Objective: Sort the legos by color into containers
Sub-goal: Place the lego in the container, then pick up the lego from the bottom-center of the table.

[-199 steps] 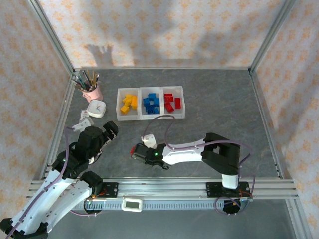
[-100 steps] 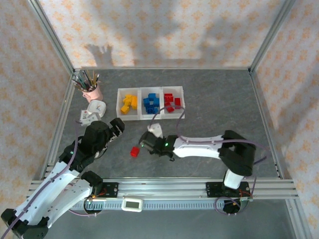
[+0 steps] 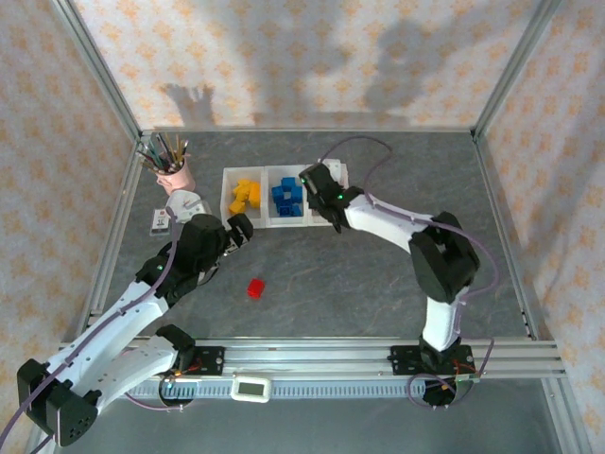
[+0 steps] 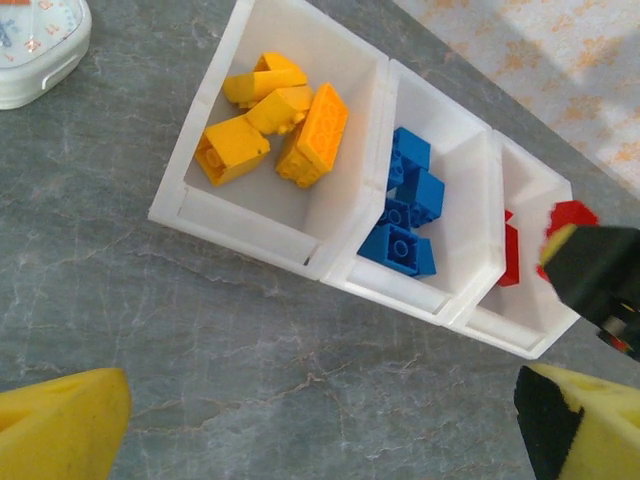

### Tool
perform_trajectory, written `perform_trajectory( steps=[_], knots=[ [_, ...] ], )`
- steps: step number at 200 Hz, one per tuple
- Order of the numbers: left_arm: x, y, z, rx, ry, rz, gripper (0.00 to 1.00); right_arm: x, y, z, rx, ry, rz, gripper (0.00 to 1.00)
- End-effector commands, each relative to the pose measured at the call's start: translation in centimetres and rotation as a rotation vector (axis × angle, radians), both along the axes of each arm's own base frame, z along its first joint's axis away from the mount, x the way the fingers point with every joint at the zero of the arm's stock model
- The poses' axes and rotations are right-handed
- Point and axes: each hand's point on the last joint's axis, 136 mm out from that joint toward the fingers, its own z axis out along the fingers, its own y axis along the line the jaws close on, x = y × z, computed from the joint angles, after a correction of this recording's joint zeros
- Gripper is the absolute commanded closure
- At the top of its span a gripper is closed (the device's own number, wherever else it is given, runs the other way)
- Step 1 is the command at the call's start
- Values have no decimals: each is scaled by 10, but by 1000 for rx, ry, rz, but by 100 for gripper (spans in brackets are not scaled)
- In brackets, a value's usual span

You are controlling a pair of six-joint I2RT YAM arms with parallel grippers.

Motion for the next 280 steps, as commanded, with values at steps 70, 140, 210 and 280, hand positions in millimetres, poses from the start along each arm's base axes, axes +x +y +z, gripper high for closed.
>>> perform_trajectory(
  steps=[70, 140, 210, 280],
  knots=[
    [-17, 25, 38, 34, -70, 63, 1, -106, 68, 15, 103, 62, 171, 23],
    [-64, 67, 41, 5, -72, 192, 1, -220, 160, -56, 135, 224, 288, 9],
    [-64, 65, 38, 4, -71, 185, 1, -227, 156, -84, 34, 220, 250, 22],
    [-60, 62, 35, -1, -68, 181, 1, -243, 181, -73, 74, 232, 302, 13]
  ],
)
